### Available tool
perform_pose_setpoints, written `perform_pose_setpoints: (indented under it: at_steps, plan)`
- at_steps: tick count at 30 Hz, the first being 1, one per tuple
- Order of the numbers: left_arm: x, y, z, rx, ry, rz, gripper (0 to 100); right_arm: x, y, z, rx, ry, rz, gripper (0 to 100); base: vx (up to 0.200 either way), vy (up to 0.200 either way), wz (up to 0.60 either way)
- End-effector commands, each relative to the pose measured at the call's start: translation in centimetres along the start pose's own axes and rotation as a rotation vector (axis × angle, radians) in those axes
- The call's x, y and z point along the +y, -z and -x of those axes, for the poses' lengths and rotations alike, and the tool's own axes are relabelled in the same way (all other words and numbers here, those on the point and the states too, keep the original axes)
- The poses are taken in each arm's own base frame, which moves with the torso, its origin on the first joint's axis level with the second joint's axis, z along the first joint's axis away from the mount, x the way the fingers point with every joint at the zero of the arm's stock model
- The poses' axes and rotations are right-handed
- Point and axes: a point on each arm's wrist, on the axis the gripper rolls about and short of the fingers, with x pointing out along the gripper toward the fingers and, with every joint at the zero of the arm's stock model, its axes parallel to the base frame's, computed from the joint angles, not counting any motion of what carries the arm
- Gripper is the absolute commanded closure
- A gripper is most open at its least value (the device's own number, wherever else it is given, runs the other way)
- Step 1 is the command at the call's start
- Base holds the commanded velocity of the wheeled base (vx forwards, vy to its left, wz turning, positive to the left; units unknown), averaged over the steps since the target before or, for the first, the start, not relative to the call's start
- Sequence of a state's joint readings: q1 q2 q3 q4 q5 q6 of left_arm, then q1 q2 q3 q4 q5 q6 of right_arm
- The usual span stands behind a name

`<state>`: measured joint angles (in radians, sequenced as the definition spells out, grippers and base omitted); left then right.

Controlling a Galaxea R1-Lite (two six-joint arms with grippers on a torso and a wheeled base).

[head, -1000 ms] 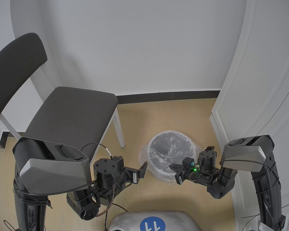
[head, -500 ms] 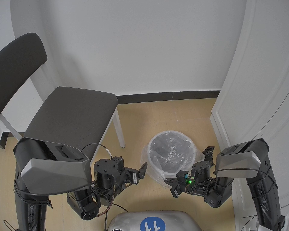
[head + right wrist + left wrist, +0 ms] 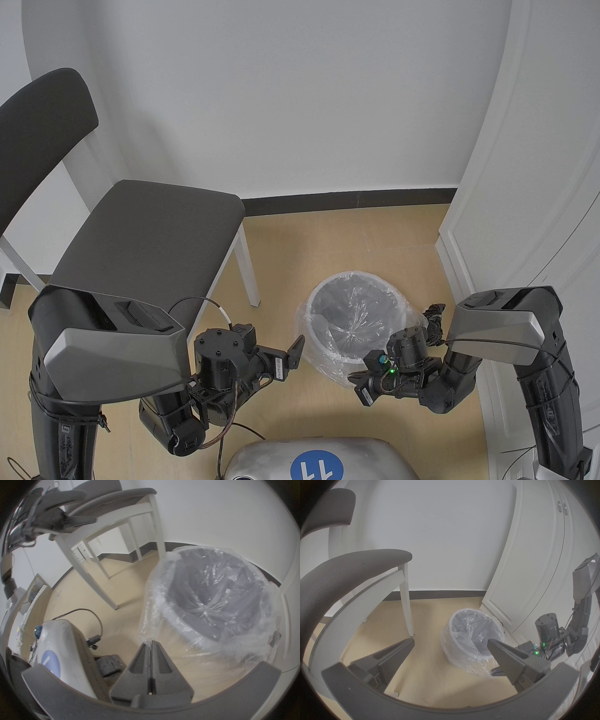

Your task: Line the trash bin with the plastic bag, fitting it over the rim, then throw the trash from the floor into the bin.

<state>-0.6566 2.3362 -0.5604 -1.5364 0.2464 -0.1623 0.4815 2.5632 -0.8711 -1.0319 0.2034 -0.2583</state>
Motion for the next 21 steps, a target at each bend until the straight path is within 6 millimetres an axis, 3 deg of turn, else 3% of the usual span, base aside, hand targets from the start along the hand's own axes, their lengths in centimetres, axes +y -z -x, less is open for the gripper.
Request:
perform_pose_setpoints:
  at_steps: [1,21]
  plan:
    - [0.0,0.1,-0.1,0.0,-0.002,0.001,0,-1.4,-1.4,-0.4,-0.028,0.058,-0.005,100,0.0,0.0,0.0]
    - [0.2,0.3,-0.3,0.005,-0.006,0.0,0,-3.6,-2.8,-2.1,-0.075,0.165,-0.017,100,0.0,0.0,0.0]
